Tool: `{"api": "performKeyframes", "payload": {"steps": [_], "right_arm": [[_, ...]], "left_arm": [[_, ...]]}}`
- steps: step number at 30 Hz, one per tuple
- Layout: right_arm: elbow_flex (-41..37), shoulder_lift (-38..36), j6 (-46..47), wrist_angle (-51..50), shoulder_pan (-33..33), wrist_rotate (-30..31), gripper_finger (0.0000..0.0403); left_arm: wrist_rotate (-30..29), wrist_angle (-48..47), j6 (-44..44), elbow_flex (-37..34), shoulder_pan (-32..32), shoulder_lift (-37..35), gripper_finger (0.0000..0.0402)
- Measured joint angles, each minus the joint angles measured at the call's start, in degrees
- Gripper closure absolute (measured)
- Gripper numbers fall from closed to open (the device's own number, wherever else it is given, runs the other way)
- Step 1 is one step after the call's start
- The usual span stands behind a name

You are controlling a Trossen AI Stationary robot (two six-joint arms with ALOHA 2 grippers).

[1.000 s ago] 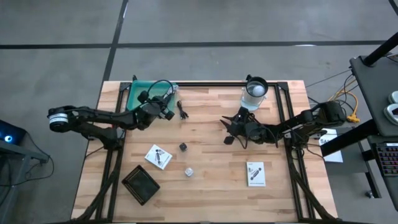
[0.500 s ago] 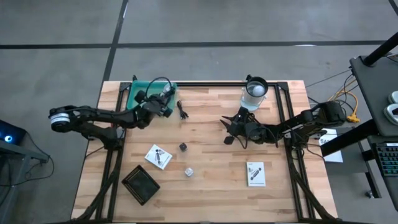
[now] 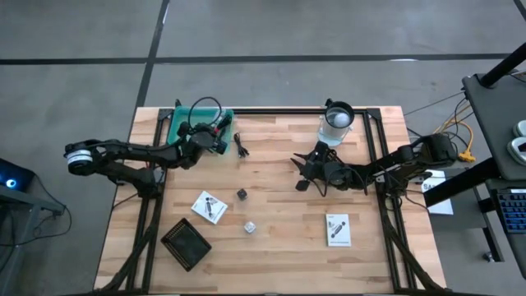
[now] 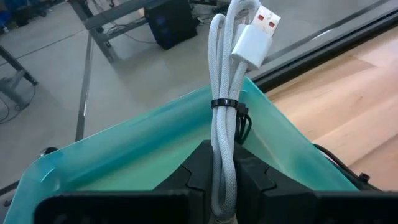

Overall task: Pick and place items into bin
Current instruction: Put the white charger cable into the green bin, then put the black charger cable into the green bin

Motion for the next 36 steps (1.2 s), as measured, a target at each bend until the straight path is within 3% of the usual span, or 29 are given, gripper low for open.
{"api": "performKeyframes", "payload": {"steps": [13,22,29,32,36], "right_arm": [[0.00,0.00,-0.02,0.00,0.00,0.00,0.0333],[0.00,0.00,-0.02,0.00,0.00,0.00,0.0327],[0.00,0.00,0.33,0.00,-0.04,0.00,0.0334],[0.00,0.00,0.84,0.00,-0.04,0.02,0.0331],[0.00,0.00,0.83,0.00,-0.04,0.02,0.0326]], "left_arm": [[-0.42,-0.01,3.14,0.00,0.01,0.00,0.0286],[1.71,0.38,7.41,1.13,-0.04,0.00,0.0274],[16.00,8.55,12.97,1.36,-0.04,0.00,0.0273],[26.57,14.35,19.01,1.38,-0.04,0.40,0.0273],[41.43,14.53,26.18,1.53,-0.10,0.46,0.0273]]}}
